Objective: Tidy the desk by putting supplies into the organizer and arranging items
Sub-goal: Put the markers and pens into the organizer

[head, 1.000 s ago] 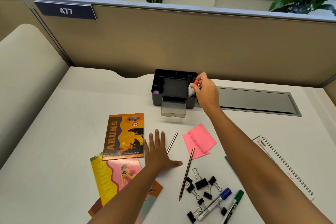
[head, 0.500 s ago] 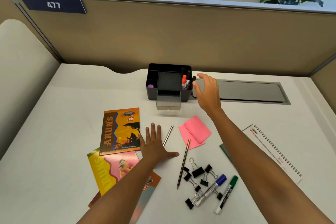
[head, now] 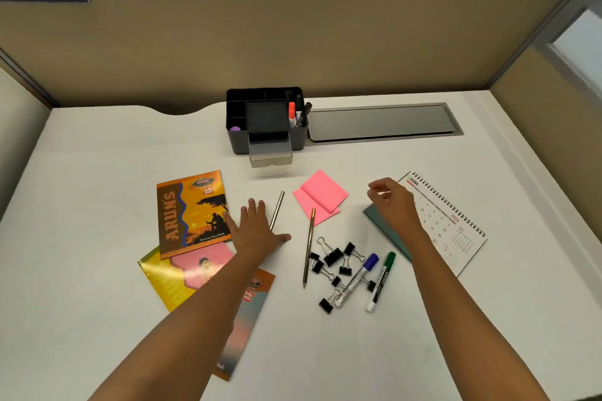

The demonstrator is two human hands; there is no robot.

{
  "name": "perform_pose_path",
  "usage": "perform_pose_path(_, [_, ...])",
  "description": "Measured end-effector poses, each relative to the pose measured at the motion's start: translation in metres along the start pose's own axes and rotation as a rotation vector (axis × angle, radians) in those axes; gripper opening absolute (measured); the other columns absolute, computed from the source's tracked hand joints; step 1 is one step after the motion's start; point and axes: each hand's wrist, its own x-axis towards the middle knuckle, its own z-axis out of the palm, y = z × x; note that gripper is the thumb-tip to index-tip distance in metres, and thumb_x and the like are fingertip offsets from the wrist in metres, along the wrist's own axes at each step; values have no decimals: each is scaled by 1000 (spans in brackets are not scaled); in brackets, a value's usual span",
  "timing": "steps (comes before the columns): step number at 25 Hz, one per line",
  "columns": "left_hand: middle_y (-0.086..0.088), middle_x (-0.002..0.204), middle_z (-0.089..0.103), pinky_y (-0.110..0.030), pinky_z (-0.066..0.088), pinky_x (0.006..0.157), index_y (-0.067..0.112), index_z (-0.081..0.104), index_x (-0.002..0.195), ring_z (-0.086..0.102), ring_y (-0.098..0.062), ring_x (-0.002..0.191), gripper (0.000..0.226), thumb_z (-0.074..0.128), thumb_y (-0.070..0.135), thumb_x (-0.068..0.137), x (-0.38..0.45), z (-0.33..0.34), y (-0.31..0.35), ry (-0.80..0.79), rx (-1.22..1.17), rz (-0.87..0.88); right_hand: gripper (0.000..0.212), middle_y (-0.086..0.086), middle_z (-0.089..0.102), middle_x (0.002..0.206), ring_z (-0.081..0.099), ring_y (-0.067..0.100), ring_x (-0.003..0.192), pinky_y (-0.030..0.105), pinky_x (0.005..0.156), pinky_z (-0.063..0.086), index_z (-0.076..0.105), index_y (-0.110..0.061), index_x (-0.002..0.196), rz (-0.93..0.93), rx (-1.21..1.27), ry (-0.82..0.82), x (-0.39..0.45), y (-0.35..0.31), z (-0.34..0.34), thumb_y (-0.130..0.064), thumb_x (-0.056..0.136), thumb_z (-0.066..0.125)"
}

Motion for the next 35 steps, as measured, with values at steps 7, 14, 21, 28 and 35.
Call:
perform_pose_path(7, [-6, 163, 14, -62, -8, 114, 17, 19, 153, 21, -24, 148, 93, 54, 68, 83, -14, 3, -4, 51, 103, 62, 20, 1, 63, 95, 63, 21, 83, 31, 69, 50, 60, -17, 102, 296, -43, 130, -93, 44, 16, -21, 86, 71])
perform_pose_path(14, [-6, 164, 9, -62, -6, 115, 16, 13, 154, 17, -25, 150, 95, 58, 63, 84, -20, 1, -6, -8, 80, 84, 33, 5, 60, 85, 62, 28, 79, 32, 68, 50, 53, -11, 97, 433, -193, 170, -114, 29, 41, -30, 82, 75])
perform_pose_path(21, [-8, 162, 14, -63, -5, 114, 14, 20, 152, 19, -27, 148, 91, 63, 54, 83, -16, -3, 0, -68, 51, 52, 25, 9, 65, 90, 57, 20, 72, 23, 56, 42, 57, -6, 98, 423, -214, 136, -106, 26, 43, -14, 81, 74])
perform_pose_path(28, [-9, 132, 48, -43, 30, 107, 12, 49, 130, 39, -28, 127, 48, 57, 29, 85, -35, 17, 45, 289, -278, 182, 15, 8, 73, 84, 70, 18, 74, 30, 72, 60, 70, -3, 93, 642, 548, 280, -88, 32, 3, -9, 81, 73])
perform_pose_path(35, [-5, 93, 61, -40, 44, 83, 13, 68, 93, 51, -26, 97, 22, 60, 30, 81, -92, 45, 136, 189, -250, 703, 20, 8, 68, 91, 65, 15, 81, 18, 65, 57, 66, -2, 106, 671, 1039, 419, -72, 24, -31, -8, 87, 68])
